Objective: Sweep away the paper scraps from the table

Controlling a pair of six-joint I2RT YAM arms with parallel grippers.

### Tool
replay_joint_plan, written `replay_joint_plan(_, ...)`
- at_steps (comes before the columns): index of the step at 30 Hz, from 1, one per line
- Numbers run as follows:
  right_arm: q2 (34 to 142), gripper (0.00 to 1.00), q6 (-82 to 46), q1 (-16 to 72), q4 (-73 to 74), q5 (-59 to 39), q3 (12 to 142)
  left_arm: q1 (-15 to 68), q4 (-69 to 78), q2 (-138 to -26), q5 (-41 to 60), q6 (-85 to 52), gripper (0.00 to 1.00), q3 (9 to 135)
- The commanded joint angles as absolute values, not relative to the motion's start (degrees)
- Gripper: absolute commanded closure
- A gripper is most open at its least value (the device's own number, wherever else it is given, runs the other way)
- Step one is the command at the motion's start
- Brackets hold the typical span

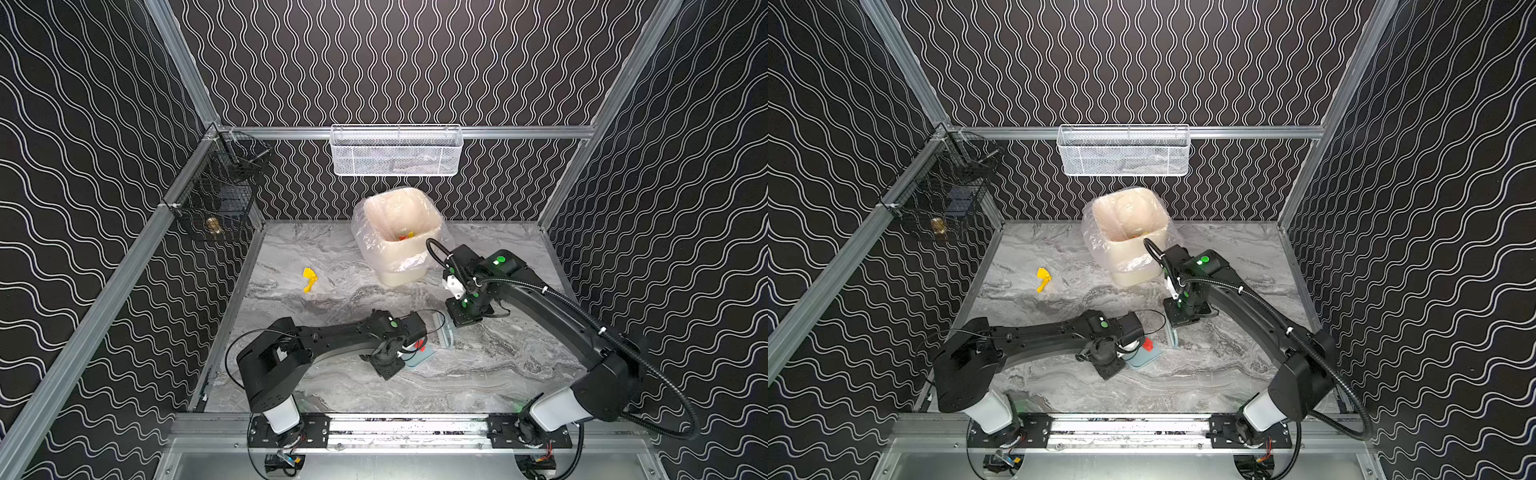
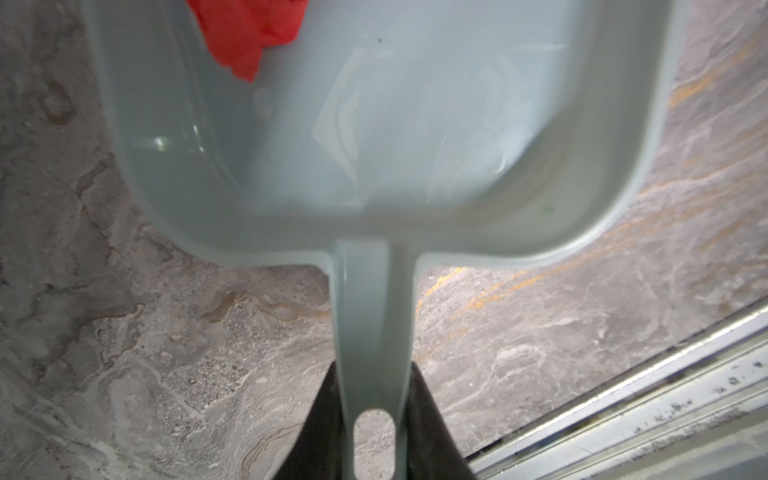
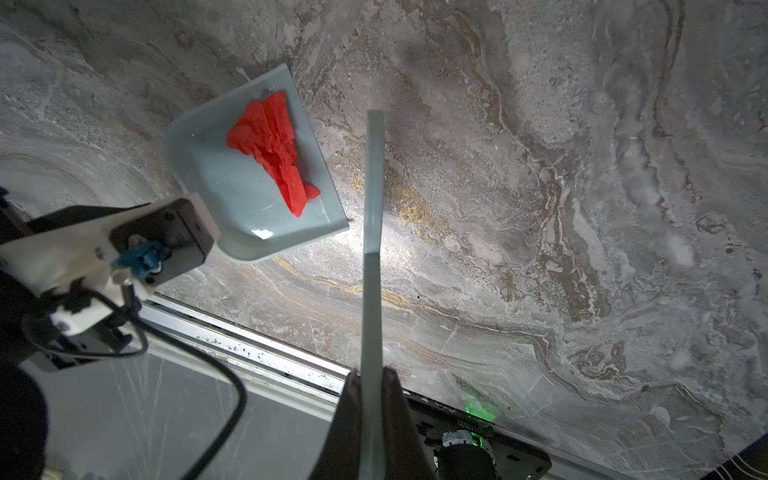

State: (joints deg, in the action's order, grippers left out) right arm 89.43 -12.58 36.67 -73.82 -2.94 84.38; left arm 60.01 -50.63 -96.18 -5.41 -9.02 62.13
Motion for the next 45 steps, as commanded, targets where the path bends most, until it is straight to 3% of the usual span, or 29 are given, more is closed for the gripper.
replay_joint_plan(1, 91.8, 1.00, -13.0, 36.6, -71.2, -1.6, 86.2, 60.0, -50.3, -95.8, -5.8, -9.8, 1.00, 62.0)
replay_joint_plan(14, 90.0, 1.00, -18.7, 39.5, -62.5, -18.9, 82.5, 60.0, -49.9, -96.4, -6.5, -10.0, 1.00, 62.4)
replay_joint_plan(19, 87.2, 1.00, -19.9, 38.9, -63.9, -18.2, 79.7, 60.0, -49.6, -96.1, -7.0, -10.3, 1.00, 62.4)
replay_joint_plan(34, 75.5, 1.00, -15.4, 20.1, -62.4, -24.1, 74.0, 60.0, -51.6, -84.6, -11.2, -15.2, 1.00, 59.1)
replay_joint_plan(45, 72.4, 1.00, -14.1, 14.1, -59.1, -27.7, 71.0, 60.0, -61.3, -75.5, -19.0, -20.1, 1.00, 65.2)
